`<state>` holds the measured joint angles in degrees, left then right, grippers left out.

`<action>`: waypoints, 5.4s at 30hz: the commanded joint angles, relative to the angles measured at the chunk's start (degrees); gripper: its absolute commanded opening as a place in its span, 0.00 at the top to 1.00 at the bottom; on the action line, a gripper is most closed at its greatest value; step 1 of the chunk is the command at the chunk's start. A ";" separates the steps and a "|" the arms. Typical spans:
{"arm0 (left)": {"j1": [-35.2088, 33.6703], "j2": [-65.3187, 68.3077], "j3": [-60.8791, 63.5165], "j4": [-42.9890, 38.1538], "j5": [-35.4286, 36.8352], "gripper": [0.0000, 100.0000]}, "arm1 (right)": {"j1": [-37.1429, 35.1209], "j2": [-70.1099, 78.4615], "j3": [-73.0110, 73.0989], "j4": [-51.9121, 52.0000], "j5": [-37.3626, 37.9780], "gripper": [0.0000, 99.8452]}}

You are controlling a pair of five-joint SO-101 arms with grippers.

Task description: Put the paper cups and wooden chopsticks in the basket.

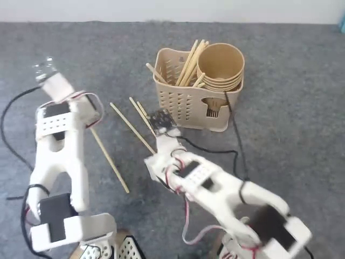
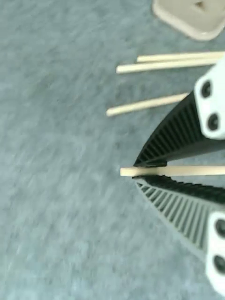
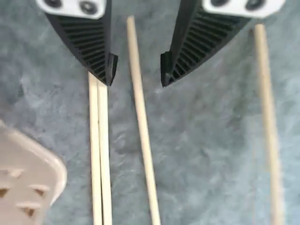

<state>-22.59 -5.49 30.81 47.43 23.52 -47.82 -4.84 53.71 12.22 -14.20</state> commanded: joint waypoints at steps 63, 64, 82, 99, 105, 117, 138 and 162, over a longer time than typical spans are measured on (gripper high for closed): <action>2.20 -21.19 26.68 -29.10 -8.53 0.99 | 12.79 -51.47 -9.49 -6.20 2.20 0.99; 2.64 -23.82 28.79 -29.80 -8.53 0.99 | 13.32 -51.38 -8.88 -8.57 2.11 0.99; -3.25 -14.42 19.30 -24.62 -0.88 0.99 | 7.69 -37.85 -7.30 8.04 1.93 0.99; -12.13 -4.84 9.27 -22.68 1.23 0.99 | 3.12 13.41 -29.63 -5.93 -3.34 0.89; -15.56 -4.84 8.66 -22.95 6.07 0.99 | 3.12 26.42 -42.20 -5.23 -3.34 0.89; -16.88 -4.75 7.69 -22.51 6.77 0.99 | 0.57 40.92 -63.91 13.05 -3.34 0.89; -15.38 -5.19 8.57 -21.63 6.51 0.99 | 1.01 36.44 -81.58 42.24 -3.34 0.99; -10.11 -28.13 26.15 -26.81 1.58 0.99 | 8.13 -21.32 -64.26 62.20 11.60 0.99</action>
<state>-34.11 -25.71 55.34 22.37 25.71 -43.43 -18.73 -15.03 80.88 -4.18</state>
